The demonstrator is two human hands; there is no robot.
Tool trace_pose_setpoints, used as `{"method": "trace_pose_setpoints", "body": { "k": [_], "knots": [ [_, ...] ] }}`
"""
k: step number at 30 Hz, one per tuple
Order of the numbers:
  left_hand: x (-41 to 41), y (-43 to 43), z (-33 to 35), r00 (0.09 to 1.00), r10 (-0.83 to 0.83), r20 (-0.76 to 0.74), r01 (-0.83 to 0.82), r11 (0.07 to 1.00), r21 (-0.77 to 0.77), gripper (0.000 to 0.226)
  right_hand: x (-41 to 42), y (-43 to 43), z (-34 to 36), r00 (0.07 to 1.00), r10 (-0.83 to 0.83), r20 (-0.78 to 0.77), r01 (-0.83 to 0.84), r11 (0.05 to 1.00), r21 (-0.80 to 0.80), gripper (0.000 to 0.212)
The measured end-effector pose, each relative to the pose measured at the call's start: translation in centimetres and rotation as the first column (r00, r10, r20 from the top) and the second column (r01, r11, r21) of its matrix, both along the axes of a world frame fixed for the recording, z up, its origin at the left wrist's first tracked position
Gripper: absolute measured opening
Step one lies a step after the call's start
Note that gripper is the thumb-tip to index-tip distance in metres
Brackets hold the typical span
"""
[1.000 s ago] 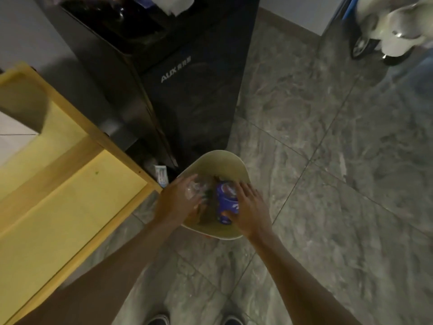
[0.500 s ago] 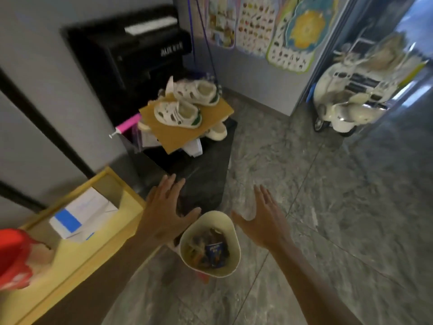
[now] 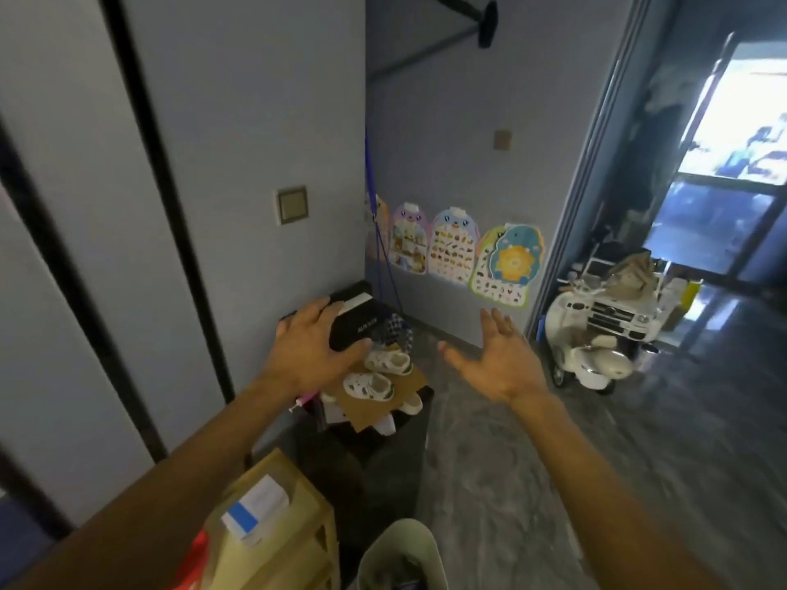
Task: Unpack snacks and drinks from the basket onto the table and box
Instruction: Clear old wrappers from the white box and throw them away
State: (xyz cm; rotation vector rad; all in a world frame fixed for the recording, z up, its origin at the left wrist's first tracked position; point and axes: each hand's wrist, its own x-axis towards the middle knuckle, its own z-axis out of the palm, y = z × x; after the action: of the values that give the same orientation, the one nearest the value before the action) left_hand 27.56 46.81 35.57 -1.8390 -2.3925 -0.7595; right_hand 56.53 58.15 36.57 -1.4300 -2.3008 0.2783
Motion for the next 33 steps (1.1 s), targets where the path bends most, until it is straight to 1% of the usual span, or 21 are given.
{"method": "trace_pose_setpoints", "body": {
  "k": [2,4,8,12,15,18,23,26,30,33],
  "knots": [
    [-0.5,-1.8,2.1,1.000,0.009,-0.017,-0.008,1.000,0.025,0.097,-0.9,-0.2,2.0,1.000,0.030,-0.009,-0.030,0.999,0.015,0.122],
    [-0.9,-3.7,3.2,0.999,0.043,-0.032,-0.042,0.998,0.039,0.097,-2.3,0.2,2.6,0.997,0.077,-0.016,-0.077,0.997,0.002,0.120],
    [-1.9,-7.9,3.8,0.984,0.180,-0.010,-0.180,0.983,0.039,0.095,-6.7,2.2,1.8,0.974,0.224,-0.041,-0.223,0.975,0.010,0.113],
    [-3.1,-13.9,3.2,0.933,0.359,0.004,-0.359,0.933,0.026,0.096,-10.5,-3.2,4.0,0.919,0.394,-0.010,-0.394,0.918,0.041,0.108],
    [-3.8,-19.5,2.4,0.875,0.484,0.019,-0.484,0.875,0.008,0.099,-13.9,-6.5,3.5,0.861,0.509,0.023,-0.509,0.861,0.013,0.108],
    [-4.3,-24.9,1.2,0.801,0.597,0.039,-0.597,0.802,-0.009,0.094,-17.8,-10.1,1.9,0.785,0.618,0.036,-0.618,0.786,-0.021,0.109],
    [-5.8,-33.8,-0.7,0.671,0.741,0.042,-0.739,0.672,-0.055,0.101,-24.0,-17.6,0.1,0.635,0.770,0.053,-0.768,0.638,-0.059,0.110],
    [-7.1,-38.8,-1.8,0.599,0.800,0.043,-0.797,0.600,-0.063,0.099,-27.8,-22.0,-1.0,0.566,0.821,0.078,-0.819,0.570,-0.060,0.109],
    [-9.0,-44.3,-3.6,0.497,0.865,0.070,-0.859,0.502,-0.101,0.105,-32.9,-27.3,-3.1,0.485,0.870,0.092,-0.866,0.492,-0.085,0.108],
    [-11.2,-47.9,-5.5,0.444,0.892,0.089,-0.881,0.453,-0.135,0.103,-36.6,-30.6,-5.2,0.451,0.886,0.103,-0.878,0.462,-0.127,0.109]
  ]
}}
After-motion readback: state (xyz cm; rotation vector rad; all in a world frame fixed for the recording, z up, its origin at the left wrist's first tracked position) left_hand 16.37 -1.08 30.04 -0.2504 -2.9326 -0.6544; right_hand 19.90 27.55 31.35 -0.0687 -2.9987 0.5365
